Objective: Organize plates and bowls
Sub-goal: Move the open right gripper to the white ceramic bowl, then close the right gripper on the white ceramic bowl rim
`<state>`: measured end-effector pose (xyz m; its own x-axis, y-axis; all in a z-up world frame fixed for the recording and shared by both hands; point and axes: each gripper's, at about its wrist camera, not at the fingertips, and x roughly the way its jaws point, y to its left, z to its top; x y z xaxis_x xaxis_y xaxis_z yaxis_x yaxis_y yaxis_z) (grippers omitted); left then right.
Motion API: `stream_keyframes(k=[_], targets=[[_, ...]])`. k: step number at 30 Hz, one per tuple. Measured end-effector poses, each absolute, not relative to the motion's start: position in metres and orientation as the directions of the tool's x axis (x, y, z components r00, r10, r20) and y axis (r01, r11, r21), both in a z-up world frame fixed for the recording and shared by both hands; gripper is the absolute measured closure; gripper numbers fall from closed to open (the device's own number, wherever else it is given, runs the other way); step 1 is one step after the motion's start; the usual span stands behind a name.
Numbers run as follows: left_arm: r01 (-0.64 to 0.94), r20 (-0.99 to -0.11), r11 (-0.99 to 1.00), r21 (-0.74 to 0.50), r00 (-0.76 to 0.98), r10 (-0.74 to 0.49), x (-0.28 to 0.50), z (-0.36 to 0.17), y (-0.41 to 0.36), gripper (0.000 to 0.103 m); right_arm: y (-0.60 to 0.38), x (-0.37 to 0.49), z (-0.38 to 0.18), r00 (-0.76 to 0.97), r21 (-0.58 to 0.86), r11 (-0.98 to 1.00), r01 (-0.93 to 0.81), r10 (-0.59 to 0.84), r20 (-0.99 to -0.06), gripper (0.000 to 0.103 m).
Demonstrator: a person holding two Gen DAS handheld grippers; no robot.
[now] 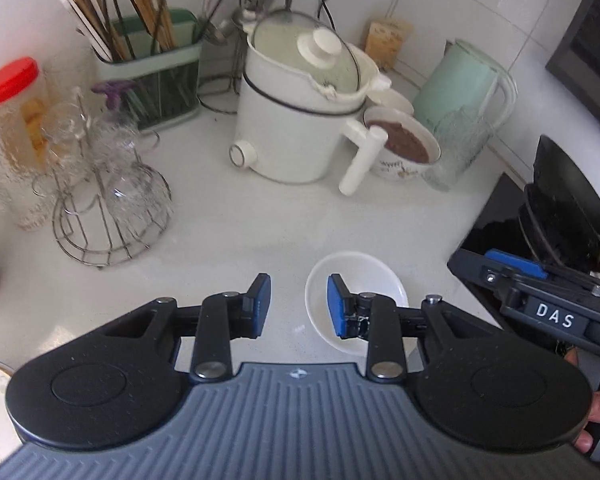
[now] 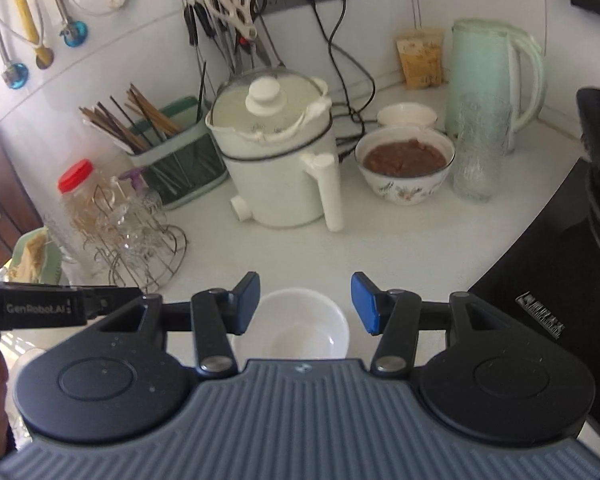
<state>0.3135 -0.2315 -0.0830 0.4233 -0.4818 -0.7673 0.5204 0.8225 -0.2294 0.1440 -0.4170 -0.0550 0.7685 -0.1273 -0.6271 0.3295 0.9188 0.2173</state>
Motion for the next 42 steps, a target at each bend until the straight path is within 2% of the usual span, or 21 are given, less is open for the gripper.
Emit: stream_keyframes(k=[11, 15, 17, 25, 27, 39, 41, 42], targets=[[0.538, -0.827, 0.814, -0.22, 0.339, -0.448, 0.33, -0.126, -0.254, 0.067, -0.428, 0.158, -0.095, 0.721, 0.24, 0.906, 0.349, -0.096, -0.686, 0.05], [0.561, -0.845, 0.796, -0.226, 0.293, -0.447, 0.339, -0.139, -0.268, 0.058, -0.431, 0.164, -0.109, 0.711, 0.239, 0.903, 0.357, -0.097, -0.696, 0.051], [0.569, -0.851, 0.788, -0.234, 0.272, -0.449, 0.341, -0.147, -0.274, 0.057, -0.433, 0.167, -0.117, 0.698, 0.234, 0.9, 0.368, -0.1, -0.709, 0.054], [0.546, -0.879, 0.798, -0.256, 0.211, -0.427, 0.358, -0.175, -0.292, 0.056, -0.439, 0.173, -0.141, 0.676, 0.261, 0.878, 0.401, -0.092, -0.731, 0.056], [0.536, -0.882, 0.803, -0.26, 0.207, -0.423, 0.367, -0.179, -0.297, 0.056, -0.442, 0.176, -0.145, 0.665, 0.265, 0.867, 0.422, -0.098, -0.74, 0.064], [0.454, -0.901, 0.835, -0.311, 0.138, -0.41, 0.379, -0.207, -0.309, 0.059, -0.453, 0.178, -0.163, 0.643, 0.274, 0.844, 0.461, -0.104, -0.759, 0.084], [0.44, -0.901, 0.838, -0.323, 0.128, -0.415, 0.376, -0.213, -0.308, 0.07, -0.453, 0.178, -0.165, 0.644, 0.283, 0.843, 0.457, -0.095, -0.759, 0.087], [0.434, -0.898, 0.838, -0.332, 0.126, -0.421, 0.375, -0.214, -0.307, 0.072, -0.453, 0.178, -0.166, 0.647, 0.297, 0.841, 0.453, -0.081, -0.758, 0.088]])
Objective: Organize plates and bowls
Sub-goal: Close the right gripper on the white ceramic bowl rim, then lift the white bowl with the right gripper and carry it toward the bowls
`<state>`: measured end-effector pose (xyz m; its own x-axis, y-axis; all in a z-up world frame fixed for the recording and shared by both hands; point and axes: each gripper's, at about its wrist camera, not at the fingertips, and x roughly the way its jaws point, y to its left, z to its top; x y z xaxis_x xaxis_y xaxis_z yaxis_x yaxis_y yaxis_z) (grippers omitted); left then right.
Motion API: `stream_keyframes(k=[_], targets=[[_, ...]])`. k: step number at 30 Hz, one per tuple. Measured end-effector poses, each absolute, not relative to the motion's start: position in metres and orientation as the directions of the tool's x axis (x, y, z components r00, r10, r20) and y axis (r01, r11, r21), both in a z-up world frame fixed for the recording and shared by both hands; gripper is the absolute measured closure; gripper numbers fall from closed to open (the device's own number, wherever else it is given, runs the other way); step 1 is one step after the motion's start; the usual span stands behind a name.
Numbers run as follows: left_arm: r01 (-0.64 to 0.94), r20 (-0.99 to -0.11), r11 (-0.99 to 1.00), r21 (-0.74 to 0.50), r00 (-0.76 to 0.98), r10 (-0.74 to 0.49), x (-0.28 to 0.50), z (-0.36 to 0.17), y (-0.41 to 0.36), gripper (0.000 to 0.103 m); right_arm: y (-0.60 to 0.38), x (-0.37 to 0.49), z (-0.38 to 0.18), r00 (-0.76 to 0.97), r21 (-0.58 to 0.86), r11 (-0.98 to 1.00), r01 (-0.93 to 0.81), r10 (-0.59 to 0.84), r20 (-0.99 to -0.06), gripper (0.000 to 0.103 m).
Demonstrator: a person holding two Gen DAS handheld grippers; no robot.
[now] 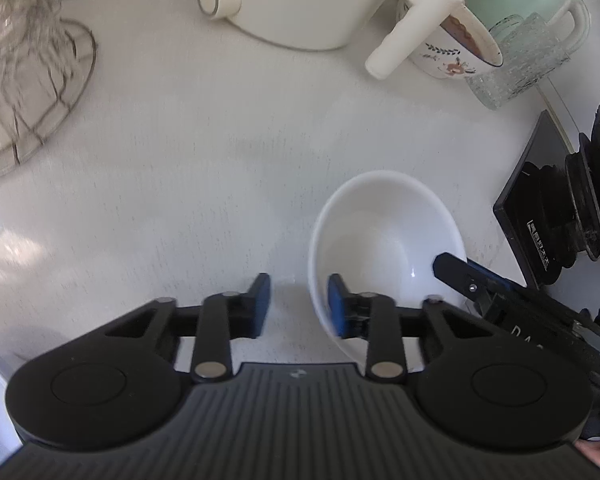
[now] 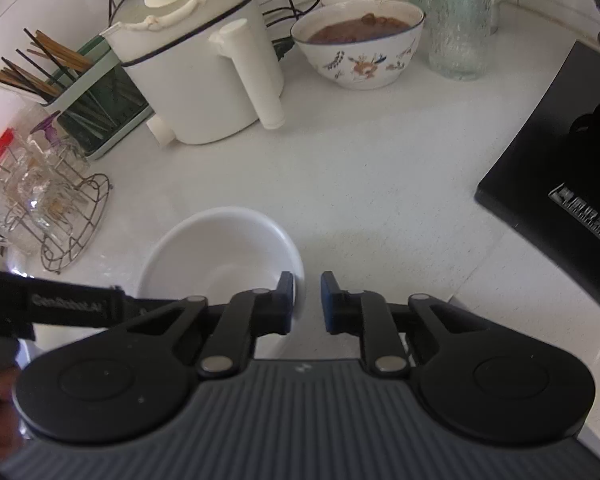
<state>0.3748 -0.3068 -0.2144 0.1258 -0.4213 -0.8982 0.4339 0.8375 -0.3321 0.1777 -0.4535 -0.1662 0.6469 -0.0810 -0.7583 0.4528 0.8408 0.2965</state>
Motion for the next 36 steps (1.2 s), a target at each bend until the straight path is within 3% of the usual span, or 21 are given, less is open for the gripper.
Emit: stream_keyframes(k=[5, 23, 36], targets=[[0.46, -0.889, 0.823, -0.333, 0.138, -0.437, 0.367, -0.212, -0.308, 0.091, -0.447, 0.179, -0.166, 0.651, 0.299, 0.854, 0.425, -0.058, -0.757, 0.094], [0.368, -0.884, 0.858, -0.358, 0.161, -0.438, 0.356, -0.18, -0.279, 0.091, -0.434, 0.17, -0.142, 0.674, 0.369, 0.833, 0.412, -0.005, -0.739, 0.093], [0.407, -0.849, 0.834, -0.372, 0.215, -0.483, 0.337, -0.129, -0.266, 0.091, -0.426, 0.153, -0.097, 0.721, 0.384, 0.836, 0.392, -0.02, -0.693, 0.093]])
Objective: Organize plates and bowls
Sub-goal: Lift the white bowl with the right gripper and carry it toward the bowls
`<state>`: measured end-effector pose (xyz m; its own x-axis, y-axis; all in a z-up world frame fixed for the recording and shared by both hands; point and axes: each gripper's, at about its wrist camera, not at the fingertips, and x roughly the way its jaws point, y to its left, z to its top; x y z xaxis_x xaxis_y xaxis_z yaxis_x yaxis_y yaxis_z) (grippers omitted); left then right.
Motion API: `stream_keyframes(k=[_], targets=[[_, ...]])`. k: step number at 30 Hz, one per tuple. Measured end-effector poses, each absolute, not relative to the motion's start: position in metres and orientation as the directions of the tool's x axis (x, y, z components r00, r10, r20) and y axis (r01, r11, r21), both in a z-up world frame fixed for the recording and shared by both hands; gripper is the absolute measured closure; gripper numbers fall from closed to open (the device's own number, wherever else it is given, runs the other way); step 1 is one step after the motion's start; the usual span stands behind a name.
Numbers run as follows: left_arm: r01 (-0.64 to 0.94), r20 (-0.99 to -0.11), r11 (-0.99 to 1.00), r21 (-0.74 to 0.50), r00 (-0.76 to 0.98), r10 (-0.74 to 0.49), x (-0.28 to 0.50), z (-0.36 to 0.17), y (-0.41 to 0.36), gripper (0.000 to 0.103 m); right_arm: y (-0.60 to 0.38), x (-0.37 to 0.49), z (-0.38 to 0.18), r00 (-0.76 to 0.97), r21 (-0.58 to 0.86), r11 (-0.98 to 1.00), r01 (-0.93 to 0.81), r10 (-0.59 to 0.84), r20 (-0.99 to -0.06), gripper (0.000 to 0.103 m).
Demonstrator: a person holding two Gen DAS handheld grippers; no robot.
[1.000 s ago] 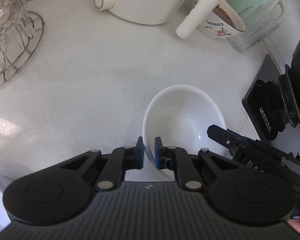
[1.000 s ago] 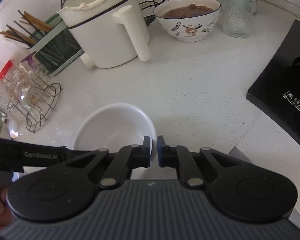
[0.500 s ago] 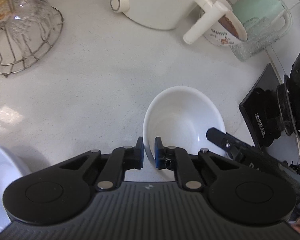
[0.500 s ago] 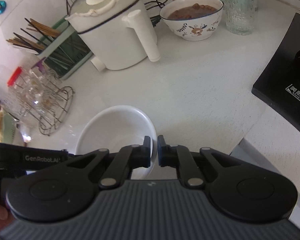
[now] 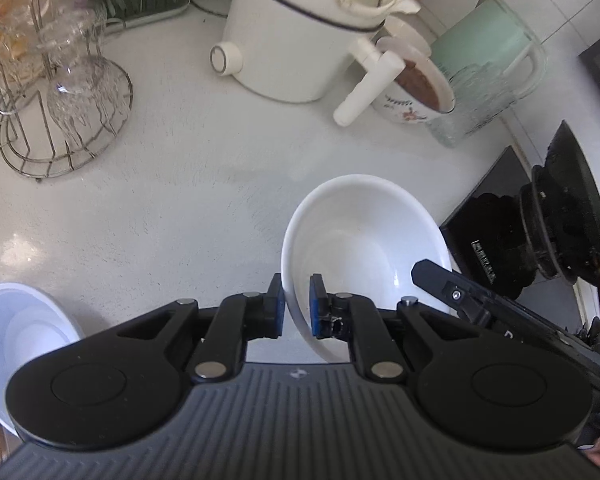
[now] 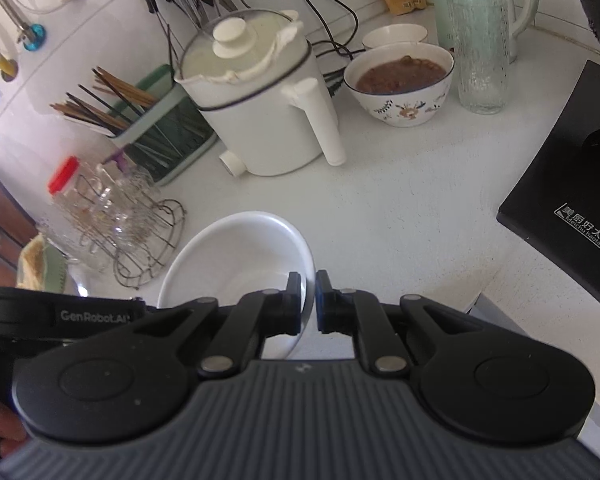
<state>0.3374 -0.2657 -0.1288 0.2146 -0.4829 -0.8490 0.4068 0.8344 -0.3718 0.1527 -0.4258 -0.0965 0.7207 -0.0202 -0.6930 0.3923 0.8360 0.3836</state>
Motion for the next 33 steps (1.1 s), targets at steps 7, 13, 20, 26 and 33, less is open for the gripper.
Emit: stream_keyframes(k=[7, 13, 20, 26, 33], targets=[[0.408, -0.84, 0.83, -0.38, 0.224, -0.494, 0.331, -0.11, -0.251, 0.09, -0.419, 0.146, -0.08, 0.741, 0.403, 0.838, 0.367, -0.002, -0.671, 0.093], [0.385, -0.828, 0.837, -0.388, 0.254, -0.501, 0.326, -0.095, -0.229, 0.09, -0.405, 0.146, -0.067, 0.759, 0.404, 0.858, 0.317, 0.026, -0.651, 0.093], [0.346, -0.825, 0.855, -0.387, 0.283, -0.488, 0.321, -0.084, -0.196, 0.09, -0.384, 0.152, -0.059, 0.77, 0.406, 0.878, 0.254, 0.07, -0.634, 0.093], [0.318, -0.826, 0.871, -0.374, 0.312, -0.469, 0.316, -0.075, -0.166, 0.09, -0.364, 0.156, -0.053, 0.776, 0.427, 0.879, 0.21, 0.116, -0.62, 0.093], [0.269, -0.817, 0.876, -0.4, 0.329, -0.474, 0.319, -0.067, -0.134, 0.09, -0.339, 0.164, -0.043, 0.777, 0.427, 0.887, 0.176, 0.141, -0.613, 0.093]])
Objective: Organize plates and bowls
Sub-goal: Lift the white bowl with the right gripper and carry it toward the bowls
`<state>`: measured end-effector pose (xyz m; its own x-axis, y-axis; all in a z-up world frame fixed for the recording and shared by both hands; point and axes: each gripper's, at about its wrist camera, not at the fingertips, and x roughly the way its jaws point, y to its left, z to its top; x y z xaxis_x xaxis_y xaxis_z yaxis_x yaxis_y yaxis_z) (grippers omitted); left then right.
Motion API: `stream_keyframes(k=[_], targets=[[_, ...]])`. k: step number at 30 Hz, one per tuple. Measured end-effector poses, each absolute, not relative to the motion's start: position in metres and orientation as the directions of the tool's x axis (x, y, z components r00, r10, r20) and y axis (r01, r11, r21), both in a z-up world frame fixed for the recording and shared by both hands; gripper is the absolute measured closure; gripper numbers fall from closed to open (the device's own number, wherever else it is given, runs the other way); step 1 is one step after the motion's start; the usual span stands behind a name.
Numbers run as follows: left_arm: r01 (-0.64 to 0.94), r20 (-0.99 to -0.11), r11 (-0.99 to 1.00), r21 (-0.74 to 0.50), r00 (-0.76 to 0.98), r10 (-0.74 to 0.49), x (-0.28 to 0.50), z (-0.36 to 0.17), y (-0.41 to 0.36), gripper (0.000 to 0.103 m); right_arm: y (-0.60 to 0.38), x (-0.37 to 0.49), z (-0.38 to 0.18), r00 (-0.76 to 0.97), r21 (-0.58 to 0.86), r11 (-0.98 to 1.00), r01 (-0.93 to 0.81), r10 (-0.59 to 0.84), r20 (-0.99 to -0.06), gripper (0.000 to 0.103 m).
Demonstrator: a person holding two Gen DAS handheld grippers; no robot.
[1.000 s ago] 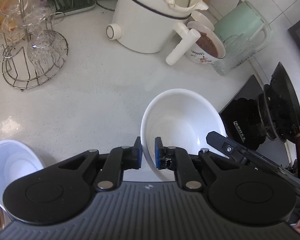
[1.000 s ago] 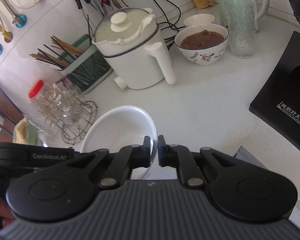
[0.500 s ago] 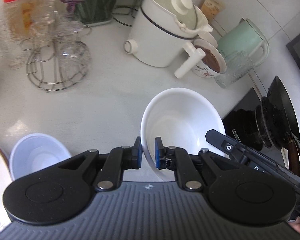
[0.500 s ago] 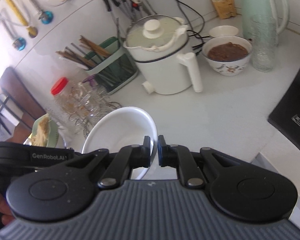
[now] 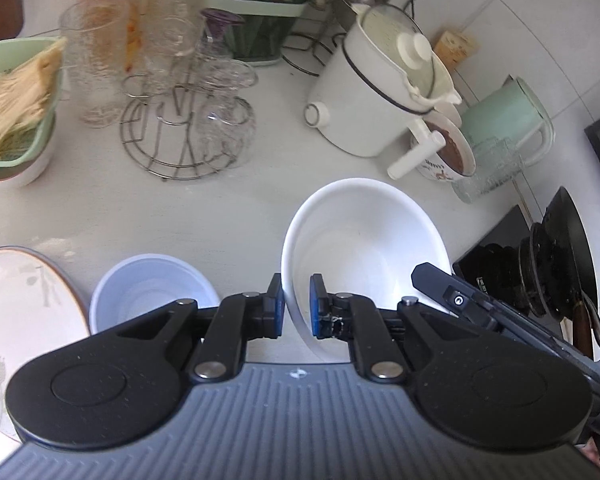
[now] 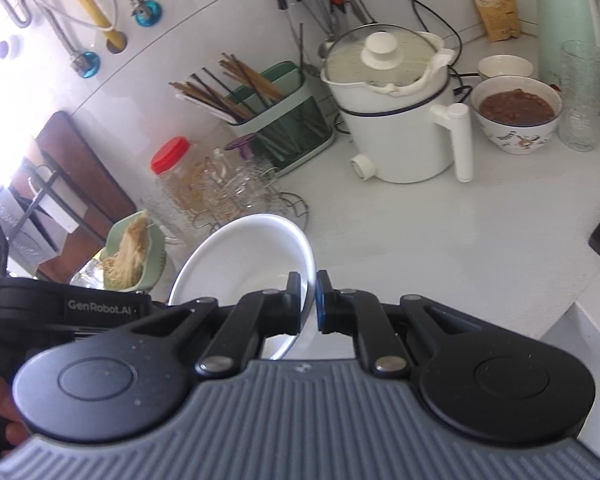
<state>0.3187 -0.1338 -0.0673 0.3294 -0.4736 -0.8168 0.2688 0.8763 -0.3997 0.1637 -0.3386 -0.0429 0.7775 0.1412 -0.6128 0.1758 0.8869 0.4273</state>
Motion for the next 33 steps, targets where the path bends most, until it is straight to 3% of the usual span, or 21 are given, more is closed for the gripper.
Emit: stream_keyframes(k=[14, 26, 33], targets=[[0.135, -0.82, 0.894, -0.427, 0.36, -0.446, 0.322, -0.077, -0.057, 0.09, -0.281, 0.188, -0.049, 0.734, 0.416, 0.906, 0.085, 0.225, -0.641, 0.093], [0.089, -0.862, 0.946, -0.311, 0.393, -0.32, 0.324, -0.099, -0.02, 0.09, -0.235, 0.222, -0.082, 0.623, 0.409, 0.912, 0.015, 0.311, -0.718, 0.091], [0.019, -0.87, 0.94, -0.34, 0.373, -0.322, 0.32, -0.122, 0.0, 0.09, -0.221, 0.227, -0.099, 0.583, 0.389, 0.921, -0.006, 0.32, -0.747, 0.091]])
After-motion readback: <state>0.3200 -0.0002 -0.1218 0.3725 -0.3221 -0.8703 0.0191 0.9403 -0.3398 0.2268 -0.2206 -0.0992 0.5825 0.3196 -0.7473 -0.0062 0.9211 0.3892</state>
